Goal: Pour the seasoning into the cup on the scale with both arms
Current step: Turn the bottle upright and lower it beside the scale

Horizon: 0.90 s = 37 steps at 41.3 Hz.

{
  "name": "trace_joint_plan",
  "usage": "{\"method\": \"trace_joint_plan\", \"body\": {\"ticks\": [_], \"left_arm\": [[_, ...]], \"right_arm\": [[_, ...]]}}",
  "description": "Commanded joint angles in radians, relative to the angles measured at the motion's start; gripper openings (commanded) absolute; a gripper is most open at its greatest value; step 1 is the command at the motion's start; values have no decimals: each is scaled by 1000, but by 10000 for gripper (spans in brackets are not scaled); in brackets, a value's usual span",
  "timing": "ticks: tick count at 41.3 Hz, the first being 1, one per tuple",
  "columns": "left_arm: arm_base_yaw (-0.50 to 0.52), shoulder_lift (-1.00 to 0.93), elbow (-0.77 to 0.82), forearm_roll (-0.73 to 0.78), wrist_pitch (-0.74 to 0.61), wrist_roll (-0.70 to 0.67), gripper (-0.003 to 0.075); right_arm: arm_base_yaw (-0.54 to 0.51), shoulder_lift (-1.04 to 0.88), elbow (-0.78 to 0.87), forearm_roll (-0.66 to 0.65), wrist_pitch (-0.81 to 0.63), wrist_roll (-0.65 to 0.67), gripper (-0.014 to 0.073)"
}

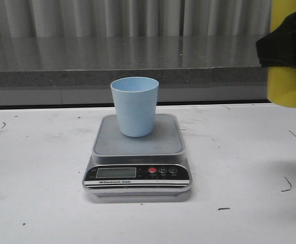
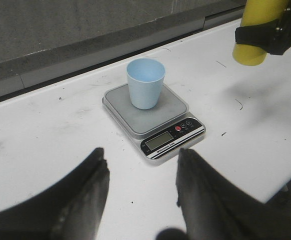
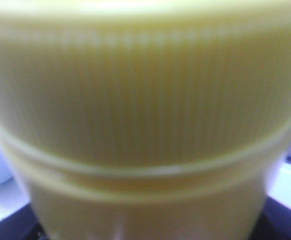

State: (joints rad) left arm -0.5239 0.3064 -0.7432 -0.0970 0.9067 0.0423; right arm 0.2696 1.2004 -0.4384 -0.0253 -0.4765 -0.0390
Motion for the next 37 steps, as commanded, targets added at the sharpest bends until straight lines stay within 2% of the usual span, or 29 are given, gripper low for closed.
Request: {"method": "trace_joint_plan", "body": {"ticks": [1, 16, 25, 37], "left_arm": [[-5, 11, -24, -8, -72, -7, 316], [-5, 11, -24, -8, -72, -7, 316], [-5, 11, -24, -8, -72, -7, 316], [-5, 11, -24, -8, -72, -7, 316]], "right_arm": [[-9, 49, -27, 42, -205, -5, 342], [-9, 344, -27, 65, -564, -11, 342], [-9, 502, -40, 80, -780, -66, 342], [-9, 632, -121, 153, -789, -64, 342]]}}
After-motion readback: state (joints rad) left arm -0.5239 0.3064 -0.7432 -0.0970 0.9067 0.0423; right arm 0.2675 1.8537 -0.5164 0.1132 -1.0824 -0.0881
